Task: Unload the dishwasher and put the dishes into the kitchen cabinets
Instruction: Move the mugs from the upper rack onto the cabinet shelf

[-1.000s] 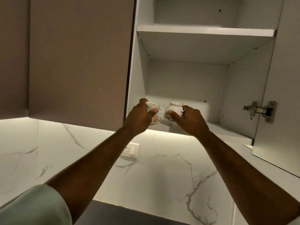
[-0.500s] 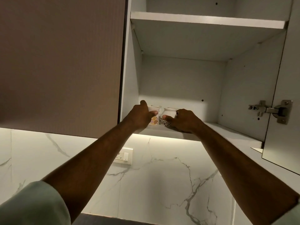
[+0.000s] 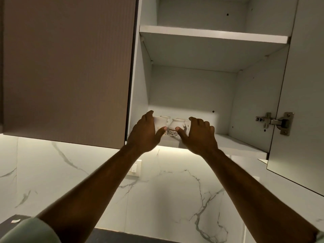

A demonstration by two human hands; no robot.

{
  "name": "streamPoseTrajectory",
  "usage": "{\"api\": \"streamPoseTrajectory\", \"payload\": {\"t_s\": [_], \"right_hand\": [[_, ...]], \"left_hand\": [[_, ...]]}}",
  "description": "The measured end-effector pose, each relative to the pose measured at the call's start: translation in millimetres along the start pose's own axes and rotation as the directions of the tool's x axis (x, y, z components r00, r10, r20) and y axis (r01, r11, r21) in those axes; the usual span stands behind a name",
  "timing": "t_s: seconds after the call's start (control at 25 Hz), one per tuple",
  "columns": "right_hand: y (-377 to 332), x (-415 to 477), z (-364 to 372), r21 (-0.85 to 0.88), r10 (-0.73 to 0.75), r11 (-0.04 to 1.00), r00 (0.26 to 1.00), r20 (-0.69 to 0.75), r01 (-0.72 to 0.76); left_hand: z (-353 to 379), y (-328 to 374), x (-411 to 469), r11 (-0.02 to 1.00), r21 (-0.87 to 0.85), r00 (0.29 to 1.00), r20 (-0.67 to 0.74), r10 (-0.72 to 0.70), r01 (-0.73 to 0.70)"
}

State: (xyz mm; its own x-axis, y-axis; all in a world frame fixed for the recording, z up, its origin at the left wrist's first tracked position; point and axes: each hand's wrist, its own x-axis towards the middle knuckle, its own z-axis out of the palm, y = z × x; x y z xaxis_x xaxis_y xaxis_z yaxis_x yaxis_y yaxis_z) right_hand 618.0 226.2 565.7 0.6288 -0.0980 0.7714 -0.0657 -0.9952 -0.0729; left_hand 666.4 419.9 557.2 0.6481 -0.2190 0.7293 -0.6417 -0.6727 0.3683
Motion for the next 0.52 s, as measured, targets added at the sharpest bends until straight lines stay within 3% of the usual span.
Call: {"api": "streamPoseTrajectory", "payload": {"t_s": [0.12,0.52], "right_hand": [[-4,-27,-9,0.022,-0.044,0.999,0.995,-0.088,0.046],[1,-143,-51,0.15,-0.015,0.989,1.0,0.018,0.012]], "left_hand": [[3,7,-32,0.994,0.094,0.985,-0.159,0.061,-0.047],[1,56,-158,0.989,0.148,0.993,-0.118,-0.008,0.026]]}}
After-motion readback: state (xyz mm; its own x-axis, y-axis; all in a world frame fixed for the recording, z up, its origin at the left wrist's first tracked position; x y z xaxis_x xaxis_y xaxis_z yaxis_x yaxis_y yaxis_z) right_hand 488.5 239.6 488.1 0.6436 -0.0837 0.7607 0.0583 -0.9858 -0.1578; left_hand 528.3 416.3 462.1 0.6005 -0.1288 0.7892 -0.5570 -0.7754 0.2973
